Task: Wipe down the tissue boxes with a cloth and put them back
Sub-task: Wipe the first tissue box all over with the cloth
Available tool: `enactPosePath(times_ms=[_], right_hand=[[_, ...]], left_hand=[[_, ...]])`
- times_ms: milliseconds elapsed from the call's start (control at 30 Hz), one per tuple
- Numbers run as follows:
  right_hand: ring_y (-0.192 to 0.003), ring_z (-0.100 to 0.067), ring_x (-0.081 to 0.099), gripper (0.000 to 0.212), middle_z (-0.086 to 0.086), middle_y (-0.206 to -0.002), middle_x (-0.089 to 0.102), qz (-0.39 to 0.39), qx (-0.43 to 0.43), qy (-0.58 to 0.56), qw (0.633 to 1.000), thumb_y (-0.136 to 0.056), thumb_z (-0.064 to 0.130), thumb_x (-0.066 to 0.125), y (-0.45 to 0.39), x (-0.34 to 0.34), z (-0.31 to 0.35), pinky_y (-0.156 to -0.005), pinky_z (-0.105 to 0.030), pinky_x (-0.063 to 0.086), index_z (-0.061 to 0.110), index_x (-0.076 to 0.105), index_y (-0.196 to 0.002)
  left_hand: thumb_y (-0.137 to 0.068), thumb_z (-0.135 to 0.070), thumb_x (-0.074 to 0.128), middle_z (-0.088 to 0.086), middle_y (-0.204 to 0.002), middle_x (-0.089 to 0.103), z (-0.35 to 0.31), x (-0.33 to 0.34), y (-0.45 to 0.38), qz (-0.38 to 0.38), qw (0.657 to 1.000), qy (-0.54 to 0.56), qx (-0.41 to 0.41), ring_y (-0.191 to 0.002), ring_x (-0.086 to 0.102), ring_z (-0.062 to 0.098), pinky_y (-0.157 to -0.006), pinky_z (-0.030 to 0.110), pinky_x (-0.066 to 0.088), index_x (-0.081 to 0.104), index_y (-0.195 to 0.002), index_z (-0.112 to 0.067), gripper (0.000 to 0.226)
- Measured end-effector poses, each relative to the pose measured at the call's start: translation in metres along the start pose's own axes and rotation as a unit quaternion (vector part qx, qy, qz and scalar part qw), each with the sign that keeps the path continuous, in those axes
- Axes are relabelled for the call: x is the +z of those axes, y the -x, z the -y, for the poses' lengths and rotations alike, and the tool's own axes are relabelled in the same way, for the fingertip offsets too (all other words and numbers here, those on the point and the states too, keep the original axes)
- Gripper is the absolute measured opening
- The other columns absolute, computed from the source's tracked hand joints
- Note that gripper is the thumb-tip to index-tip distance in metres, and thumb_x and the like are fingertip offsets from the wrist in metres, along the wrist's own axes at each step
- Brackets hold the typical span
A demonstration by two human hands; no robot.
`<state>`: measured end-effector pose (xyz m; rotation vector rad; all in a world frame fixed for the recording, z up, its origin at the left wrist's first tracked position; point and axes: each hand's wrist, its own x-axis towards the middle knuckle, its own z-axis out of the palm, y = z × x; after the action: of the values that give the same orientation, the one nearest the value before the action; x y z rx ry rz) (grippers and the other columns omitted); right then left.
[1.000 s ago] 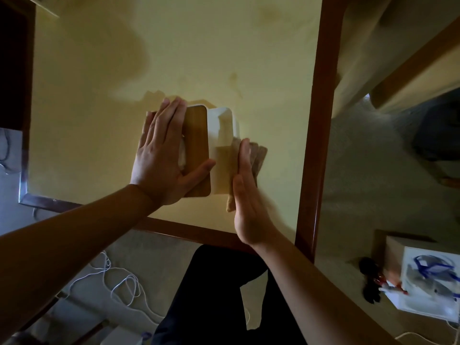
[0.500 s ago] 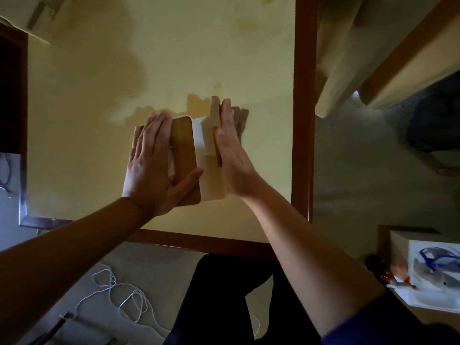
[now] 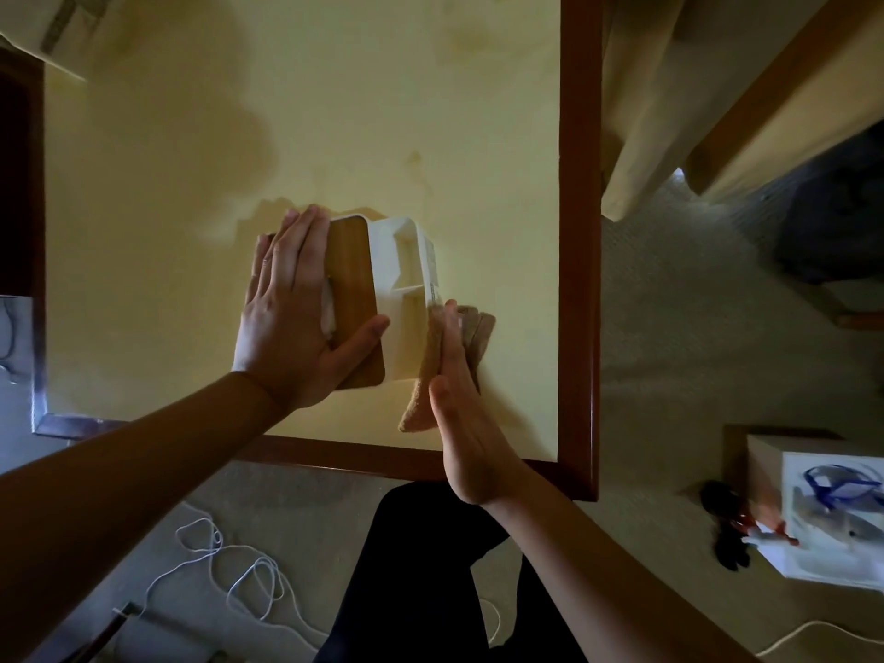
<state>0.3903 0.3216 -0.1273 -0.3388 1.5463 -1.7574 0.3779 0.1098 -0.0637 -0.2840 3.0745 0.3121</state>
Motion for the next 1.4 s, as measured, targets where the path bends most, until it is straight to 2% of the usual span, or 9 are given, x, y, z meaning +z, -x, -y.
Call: enactPosePath(times_ms=[100, 233, 467, 733, 900, 1000, 1100, 1167, 1400], right_hand=[[-0.160, -0.004, 0.006, 0.073, 0.016, -0.175, -0.013, -0.007, 0.016, -0.033, 0.999, -0.109, 0.053, 0.022, -0.024, -0.004, 0.011, -0.129, -0.041, 0.027, 0.025, -0.012, -0.168], [-0.161, -0.003, -0.007, 0.070, 0.017, -0.176, -0.008, -0.024, 0.034, -0.014, 0.999, -0.108, 0.061, 0.019, -0.080, -0.013, 0.023, -0.133, -0.052, 0.007, 0.034, -0.005, -0.168], [-0.159, -0.003, -0.017, 0.064, 0.009, -0.176, -0.013, -0.028, -0.021, 0.054, 0.998, -0.113, 0.046, 0.014, -0.116, -0.026, 0.036, -0.133, -0.044, -0.005, 0.022, -0.009, -0.168], [-0.162, -0.011, -0.012, 0.061, 0.008, -0.177, -0.012, 0.009, -0.018, 0.007, 1.000, -0.115, 0.039, 0.019, -0.021, -0.004, 0.003, -0.132, -0.056, 0.012, 0.029, -0.010, -0.167], [-0.163, -0.012, 0.000, 0.091, 0.014, -0.177, -0.003, -0.009, 0.003, -0.011, 1.000, -0.101, 0.077, 0.022, 0.007, 0.004, -0.003, -0.130, -0.058, 0.016, 0.024, -0.008, -0.169], [-0.162, -0.014, 0.016, 0.090, 0.015, -0.176, -0.001, -0.019, 0.005, -0.034, 0.999, -0.100, 0.077, 0.025, -0.013, 0.002, 0.002, -0.120, -0.055, 0.041, 0.028, -0.008, -0.168], [-0.160, -0.001, 0.006, 0.063, 0.022, -0.173, 0.003, -0.031, 0.056, -0.050, 0.997, -0.104, 0.062, 0.024, -0.048, -0.004, 0.018, -0.131, -0.050, 0.020, 0.045, 0.009, -0.163], [-0.160, -0.001, 0.003, 0.067, 0.017, -0.175, 0.004, -0.039, 0.071, -0.034, 0.996, -0.104, 0.062, 0.021, -0.076, -0.012, 0.026, -0.133, -0.047, 0.009, 0.038, 0.010, -0.166], [-0.162, -0.006, -0.006, 0.074, 0.010, -0.177, -0.005, -0.037, -0.031, 0.047, 0.998, -0.107, 0.064, 0.015, -0.114, -0.024, 0.026, -0.133, -0.052, 0.006, 0.026, -0.004, -0.169]], left_hand=[[-0.091, -0.080, 0.040, 0.017, -0.166, 0.027, 0.001, 0.000, 0.000, 0.000, 1.000, -0.001, -0.001, -0.157, 0.019, 0.034, -0.127, 0.059, 0.015, 0.022, -0.161, -0.002, 0.107], [-0.090, -0.079, 0.042, 0.017, -0.165, 0.028, 0.001, -0.001, 0.000, 0.000, 1.000, 0.000, -0.004, -0.157, 0.019, 0.033, -0.128, 0.057, 0.014, 0.023, -0.161, -0.002, 0.106], [-0.091, -0.077, 0.044, 0.015, -0.166, 0.027, 0.000, -0.001, 0.000, 0.001, 1.000, 0.003, -0.009, -0.158, 0.019, 0.031, -0.129, 0.054, 0.012, 0.023, -0.161, -0.002, 0.105], [-0.091, -0.076, 0.046, 0.014, -0.166, 0.027, 0.001, 0.000, 0.001, -0.005, 1.000, 0.010, -0.009, -0.158, 0.018, 0.030, -0.129, 0.054, 0.011, 0.023, -0.161, -0.003, 0.104], [-0.090, -0.077, 0.045, 0.014, -0.167, 0.026, 0.002, 0.000, 0.001, -0.003, 1.000, 0.014, -0.011, -0.158, 0.017, 0.030, -0.129, 0.054, 0.011, 0.023, -0.162, -0.004, 0.105], [-0.091, -0.078, 0.044, 0.015, -0.167, 0.026, 0.004, 0.001, 0.001, -0.005, 1.000, 0.015, -0.006, -0.158, 0.018, 0.032, -0.128, 0.056, 0.013, 0.022, -0.162, -0.003, 0.106], [-0.092, -0.078, 0.045, 0.016, -0.167, 0.025, 0.005, 0.001, 0.001, -0.007, 1.000, 0.017, -0.001, -0.158, 0.018, 0.033, -0.127, 0.058, 0.014, 0.023, -0.161, -0.002, 0.105], [-0.093, -0.077, 0.045, 0.017, -0.167, 0.026, 0.005, 0.002, 0.002, -0.012, 1.000, 0.017, 0.006, -0.158, 0.019, 0.034, -0.127, 0.058, 0.014, 0.023, -0.161, -0.001, 0.105], [-0.092, -0.078, 0.044, 0.015, -0.167, 0.027, 0.004, 0.003, 0.002, -0.013, 1.000, 0.020, 0.004, -0.158, 0.018, 0.032, -0.129, 0.053, 0.010, 0.024, -0.161, -0.003, 0.104]])
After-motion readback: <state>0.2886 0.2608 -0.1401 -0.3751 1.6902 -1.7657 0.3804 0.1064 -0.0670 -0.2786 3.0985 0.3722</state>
